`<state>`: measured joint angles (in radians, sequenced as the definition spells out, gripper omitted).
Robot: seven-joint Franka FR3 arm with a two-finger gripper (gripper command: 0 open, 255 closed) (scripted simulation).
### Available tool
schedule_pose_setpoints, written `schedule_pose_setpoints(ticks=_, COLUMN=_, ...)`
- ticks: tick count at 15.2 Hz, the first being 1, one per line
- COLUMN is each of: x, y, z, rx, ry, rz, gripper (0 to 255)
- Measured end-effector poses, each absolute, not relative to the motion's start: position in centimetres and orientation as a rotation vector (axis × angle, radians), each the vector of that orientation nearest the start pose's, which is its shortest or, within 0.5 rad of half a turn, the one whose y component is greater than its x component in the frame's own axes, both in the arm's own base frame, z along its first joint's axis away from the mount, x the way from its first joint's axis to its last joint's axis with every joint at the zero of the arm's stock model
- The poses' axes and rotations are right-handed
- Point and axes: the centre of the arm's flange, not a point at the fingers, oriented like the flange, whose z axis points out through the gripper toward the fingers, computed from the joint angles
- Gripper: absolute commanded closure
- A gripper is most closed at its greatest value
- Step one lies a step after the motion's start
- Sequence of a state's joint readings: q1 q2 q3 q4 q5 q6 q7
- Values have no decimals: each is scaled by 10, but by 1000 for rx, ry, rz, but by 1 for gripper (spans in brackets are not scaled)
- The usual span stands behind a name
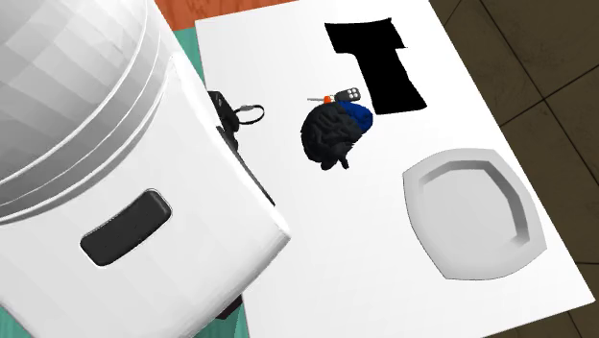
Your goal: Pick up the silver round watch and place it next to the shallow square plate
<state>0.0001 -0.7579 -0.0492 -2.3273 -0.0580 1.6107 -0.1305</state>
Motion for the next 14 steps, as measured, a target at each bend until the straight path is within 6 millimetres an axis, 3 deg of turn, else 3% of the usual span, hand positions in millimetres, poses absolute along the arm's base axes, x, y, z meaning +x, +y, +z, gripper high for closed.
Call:
schedule_pose_setpoints(ticks=3, x=314, y=-13, z=589, rx=-3167, ry=-159, rz=-64, gripper=0)
schedule_pose_setpoints(ticks=14, x=284, y=102, z=508, rx=-3186, ry=-222, rz=-93, gripper=0)
